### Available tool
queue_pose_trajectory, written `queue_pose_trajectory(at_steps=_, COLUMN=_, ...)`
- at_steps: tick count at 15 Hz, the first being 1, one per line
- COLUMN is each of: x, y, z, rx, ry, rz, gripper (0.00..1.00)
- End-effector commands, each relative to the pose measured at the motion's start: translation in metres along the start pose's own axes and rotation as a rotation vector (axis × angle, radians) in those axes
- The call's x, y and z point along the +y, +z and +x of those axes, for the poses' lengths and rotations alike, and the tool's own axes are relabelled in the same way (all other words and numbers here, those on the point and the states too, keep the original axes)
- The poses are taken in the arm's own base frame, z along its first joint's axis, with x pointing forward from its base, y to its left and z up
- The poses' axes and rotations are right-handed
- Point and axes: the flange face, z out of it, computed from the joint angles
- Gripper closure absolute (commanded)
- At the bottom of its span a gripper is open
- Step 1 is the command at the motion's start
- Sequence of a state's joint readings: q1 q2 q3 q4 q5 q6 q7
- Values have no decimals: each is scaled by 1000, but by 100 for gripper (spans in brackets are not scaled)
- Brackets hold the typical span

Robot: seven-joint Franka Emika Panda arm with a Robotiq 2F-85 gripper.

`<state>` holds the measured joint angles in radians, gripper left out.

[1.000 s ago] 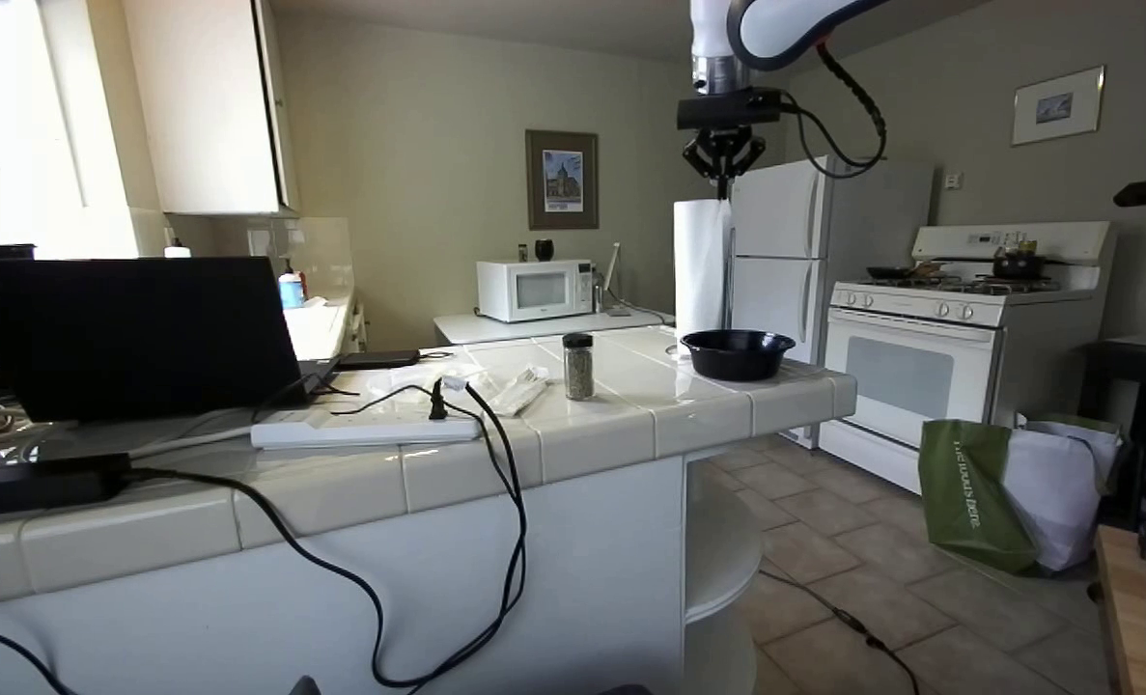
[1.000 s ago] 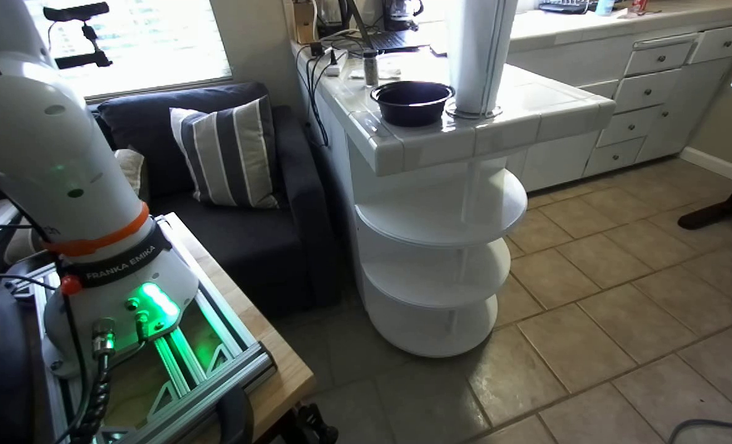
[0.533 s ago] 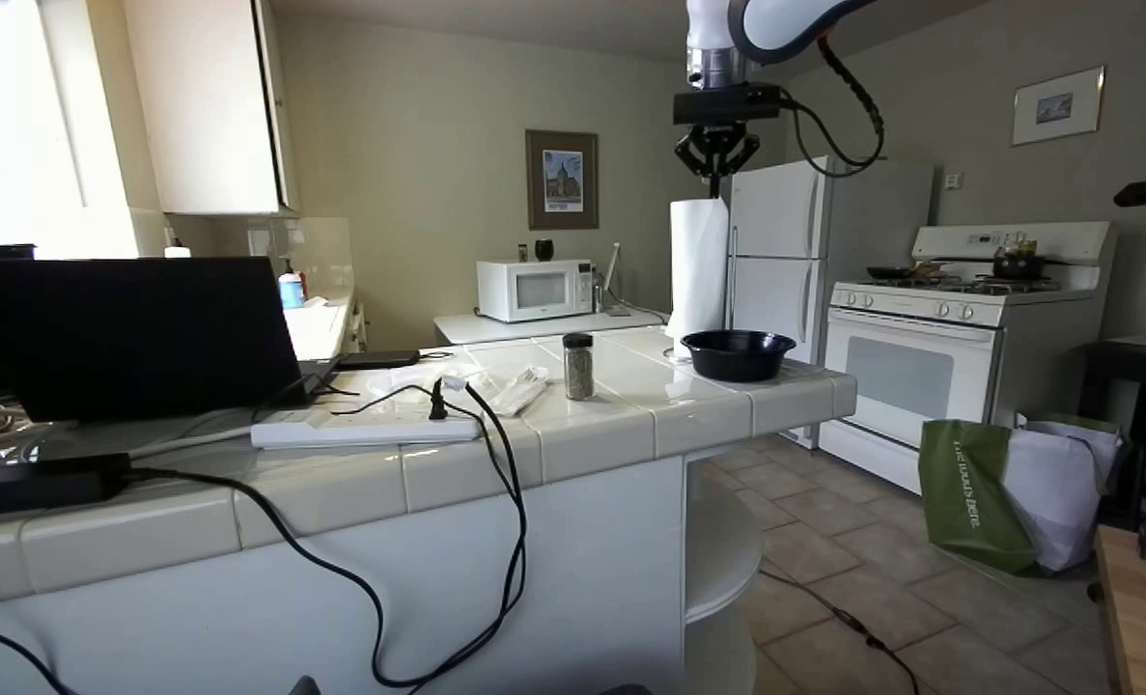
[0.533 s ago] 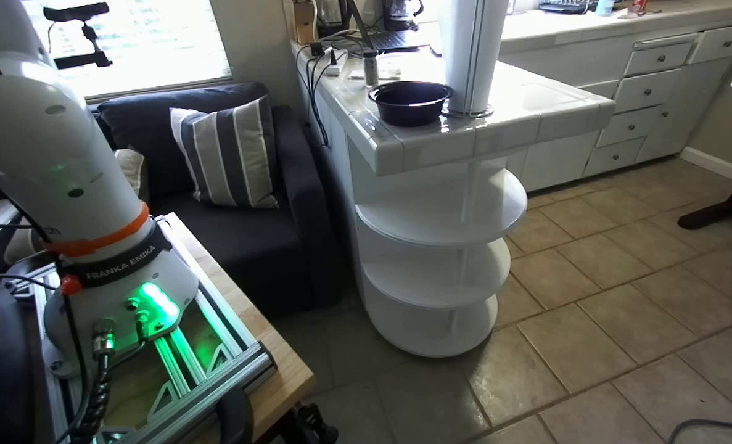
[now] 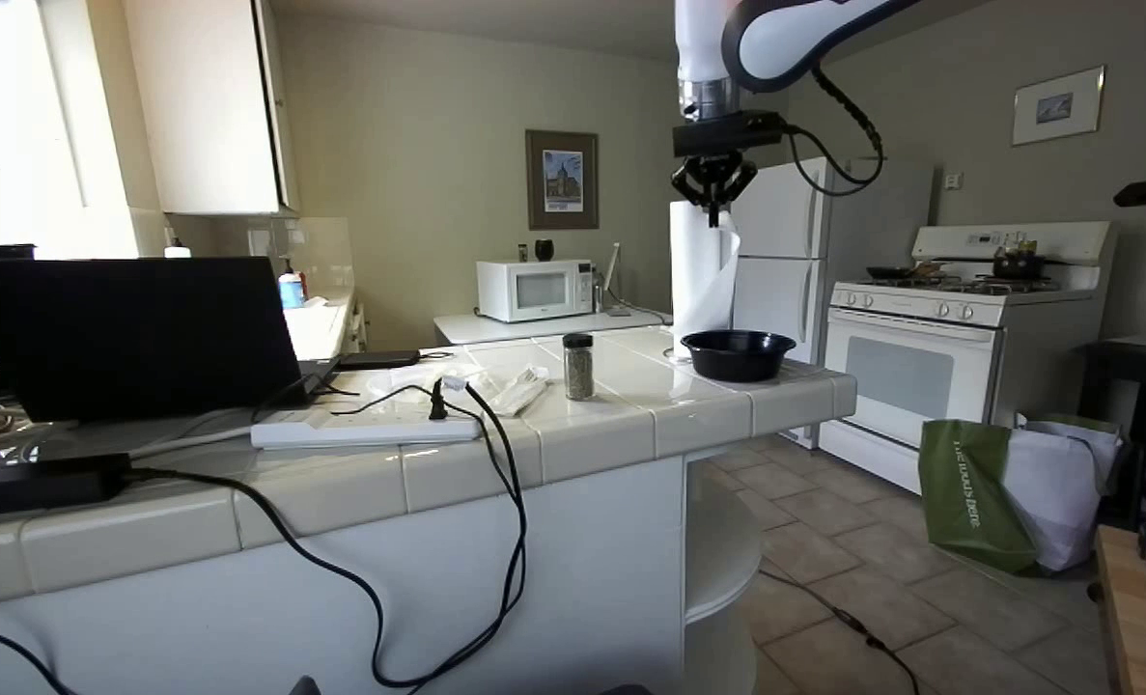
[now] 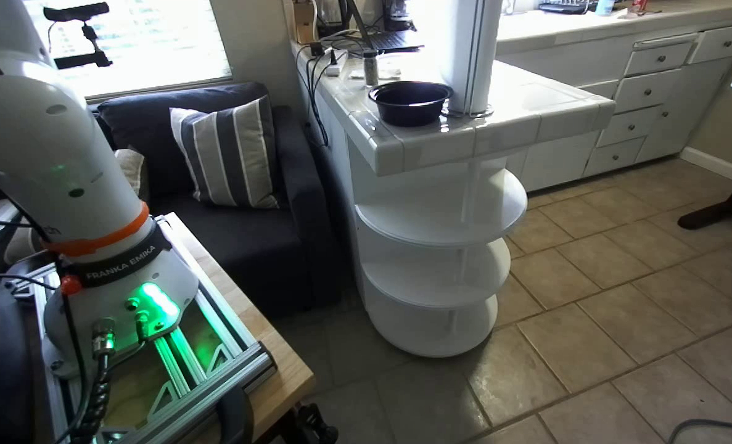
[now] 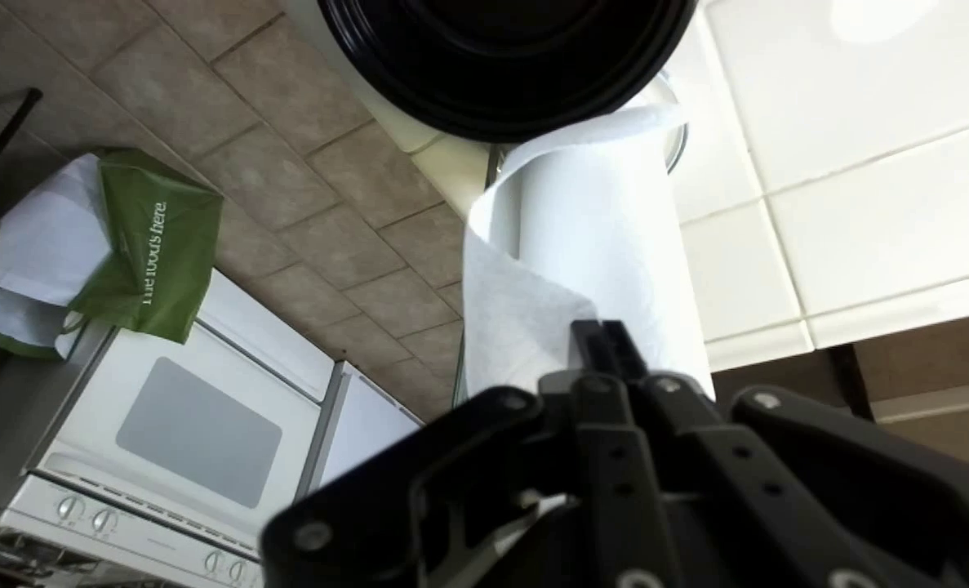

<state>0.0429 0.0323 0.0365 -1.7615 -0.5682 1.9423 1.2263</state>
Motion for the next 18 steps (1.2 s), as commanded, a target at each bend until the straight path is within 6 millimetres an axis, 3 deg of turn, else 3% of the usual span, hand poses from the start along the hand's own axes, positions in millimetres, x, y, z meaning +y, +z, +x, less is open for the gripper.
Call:
queue_pose_trajectory(at_steps=1, x=-8, y=17, z=-25, rx=-18, ry=-71, rz=-29, gripper=100)
queue_pose_trajectory(at_steps=9, x=-29, y=64, z=-63, rx=-45, ry=-160, rz=-104, gripper=100)
queue_pose_trajectory(at_steps=18, x=-33, y=87, z=-66, rx=-39, ry=-274, rz=-111, gripper=100)
